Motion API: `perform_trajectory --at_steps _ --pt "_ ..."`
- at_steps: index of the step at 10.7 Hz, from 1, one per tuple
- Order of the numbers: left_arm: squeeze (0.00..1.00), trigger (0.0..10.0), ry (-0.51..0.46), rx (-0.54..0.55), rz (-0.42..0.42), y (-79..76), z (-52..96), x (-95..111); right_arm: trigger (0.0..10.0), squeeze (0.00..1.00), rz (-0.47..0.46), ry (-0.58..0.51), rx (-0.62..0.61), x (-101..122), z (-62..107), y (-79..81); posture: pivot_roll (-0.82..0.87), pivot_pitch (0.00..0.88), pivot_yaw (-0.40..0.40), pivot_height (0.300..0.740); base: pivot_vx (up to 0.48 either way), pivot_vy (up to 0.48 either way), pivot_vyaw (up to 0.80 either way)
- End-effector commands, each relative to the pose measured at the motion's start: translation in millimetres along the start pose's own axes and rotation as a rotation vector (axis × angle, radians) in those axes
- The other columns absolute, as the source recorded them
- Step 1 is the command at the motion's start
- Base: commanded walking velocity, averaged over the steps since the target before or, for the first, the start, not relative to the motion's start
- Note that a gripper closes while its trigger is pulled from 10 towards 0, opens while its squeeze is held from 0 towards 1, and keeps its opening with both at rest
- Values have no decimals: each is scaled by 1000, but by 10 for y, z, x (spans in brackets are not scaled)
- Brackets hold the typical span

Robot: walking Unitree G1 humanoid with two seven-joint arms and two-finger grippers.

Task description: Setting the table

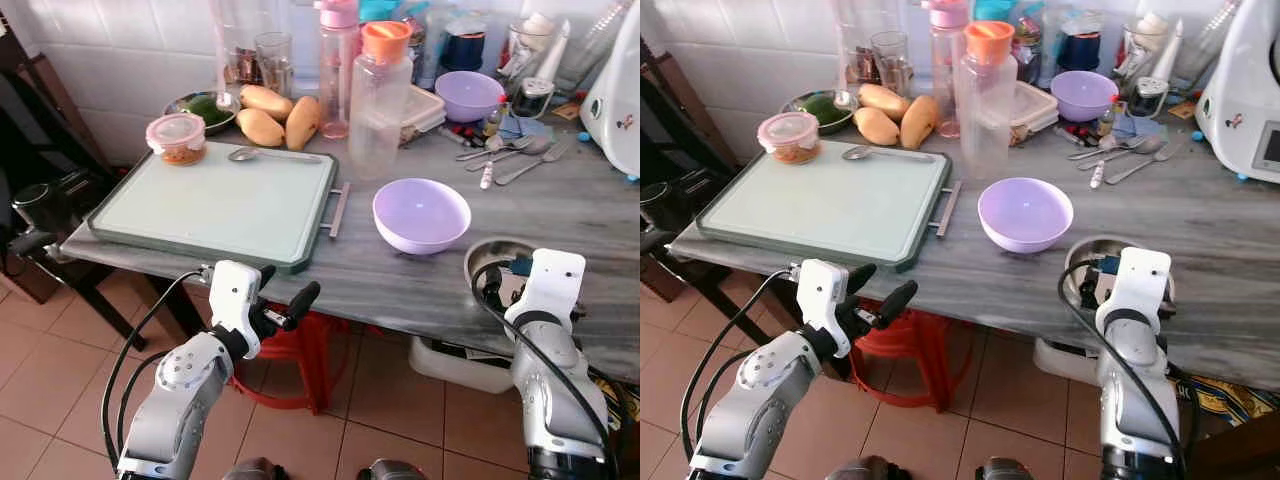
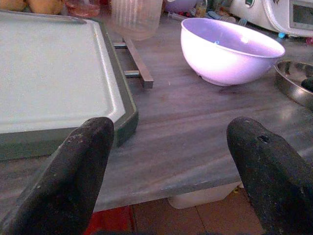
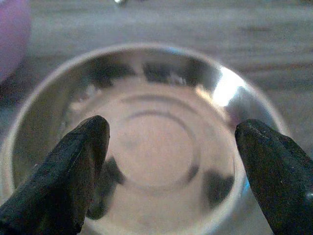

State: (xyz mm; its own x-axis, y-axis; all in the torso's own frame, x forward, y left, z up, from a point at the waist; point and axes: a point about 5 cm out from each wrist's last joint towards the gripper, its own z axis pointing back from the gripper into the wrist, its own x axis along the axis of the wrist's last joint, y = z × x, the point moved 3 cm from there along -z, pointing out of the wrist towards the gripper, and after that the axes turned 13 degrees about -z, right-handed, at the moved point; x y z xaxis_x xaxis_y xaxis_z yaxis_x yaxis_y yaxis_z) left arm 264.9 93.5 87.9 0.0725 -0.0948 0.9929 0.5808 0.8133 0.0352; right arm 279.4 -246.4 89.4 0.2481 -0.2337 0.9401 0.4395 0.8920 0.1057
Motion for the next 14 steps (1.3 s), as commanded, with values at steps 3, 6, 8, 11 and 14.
perform_trajectory --at_steps 3,6,8,11,14 --pt "0 10000 -5 -3 -11 2 -13 38 10000 0 -76 60 48 -12 -106 118 -57 0 42 740 0 0 0" --pt "0 10000 -7 -6 -14 -2 -32 46 10000 0 -119 112 122 -70 -93 284 -59 0 43 740 0 0 0" --pt "0 10000 -7 -11 -13 -9 -43 47 10000 0 -135 156 161 -122 -63 362 -64 0 45 740 0 0 0" --pt "0 10000 -11 -16 -13 -19 -62 48 10000 0 -144 169 169 -130 -36 379 -68 0 43 740 0 0 0" --pt "0 10000 -16 -19 -12 -18 -82 55 10000 0 -164 156 181 -39 10 450 -70 0 39 740 0 0 0"
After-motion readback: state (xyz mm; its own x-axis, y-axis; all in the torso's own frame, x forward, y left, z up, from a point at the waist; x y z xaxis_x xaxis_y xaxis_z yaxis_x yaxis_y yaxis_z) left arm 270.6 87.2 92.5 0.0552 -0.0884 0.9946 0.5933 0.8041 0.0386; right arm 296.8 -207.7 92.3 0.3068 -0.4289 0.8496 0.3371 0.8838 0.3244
